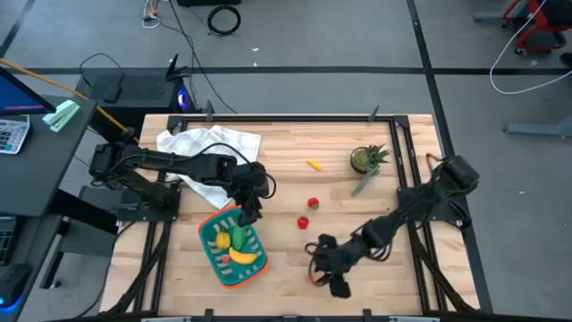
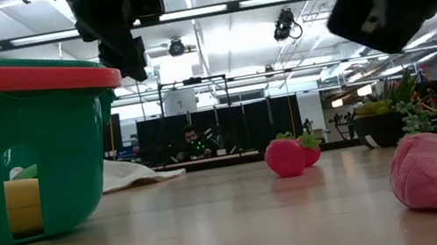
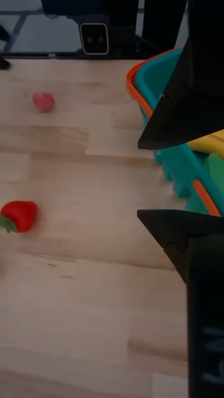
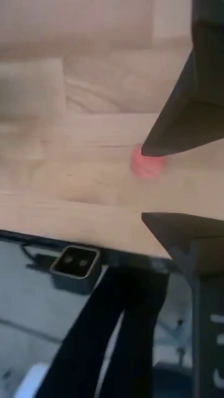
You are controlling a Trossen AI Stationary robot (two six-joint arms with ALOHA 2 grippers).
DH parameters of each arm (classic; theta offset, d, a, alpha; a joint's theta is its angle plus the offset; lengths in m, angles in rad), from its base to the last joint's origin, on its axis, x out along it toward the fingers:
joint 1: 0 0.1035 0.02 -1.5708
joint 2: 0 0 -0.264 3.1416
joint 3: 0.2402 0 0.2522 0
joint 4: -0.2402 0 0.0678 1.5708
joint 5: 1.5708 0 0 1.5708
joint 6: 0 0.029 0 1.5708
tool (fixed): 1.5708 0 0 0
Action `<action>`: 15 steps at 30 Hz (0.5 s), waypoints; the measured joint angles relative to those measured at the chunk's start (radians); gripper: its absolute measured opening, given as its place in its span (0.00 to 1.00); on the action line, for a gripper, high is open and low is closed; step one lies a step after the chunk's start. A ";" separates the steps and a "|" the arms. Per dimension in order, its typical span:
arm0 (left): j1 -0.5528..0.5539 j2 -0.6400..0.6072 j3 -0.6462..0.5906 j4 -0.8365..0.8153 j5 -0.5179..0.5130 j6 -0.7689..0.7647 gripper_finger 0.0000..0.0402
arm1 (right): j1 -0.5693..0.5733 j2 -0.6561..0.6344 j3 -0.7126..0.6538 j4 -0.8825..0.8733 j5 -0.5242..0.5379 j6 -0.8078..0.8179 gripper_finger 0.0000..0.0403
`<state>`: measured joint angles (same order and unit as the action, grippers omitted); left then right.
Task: Pick and placing Produce into tupperware
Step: Put the pink peach into the blue basket
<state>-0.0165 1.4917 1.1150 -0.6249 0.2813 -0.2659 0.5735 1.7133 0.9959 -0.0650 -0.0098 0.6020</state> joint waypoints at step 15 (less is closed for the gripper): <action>0.007 0.000 0.000 -0.008 0.000 0.000 0.43 | -0.024 0.319 0.415 -0.404 0.019 -0.143 0.41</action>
<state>-0.0093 1.4918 1.1149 -0.6330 0.2817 -0.2658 0.5499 2.0320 1.4104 -0.4693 0.0096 0.4587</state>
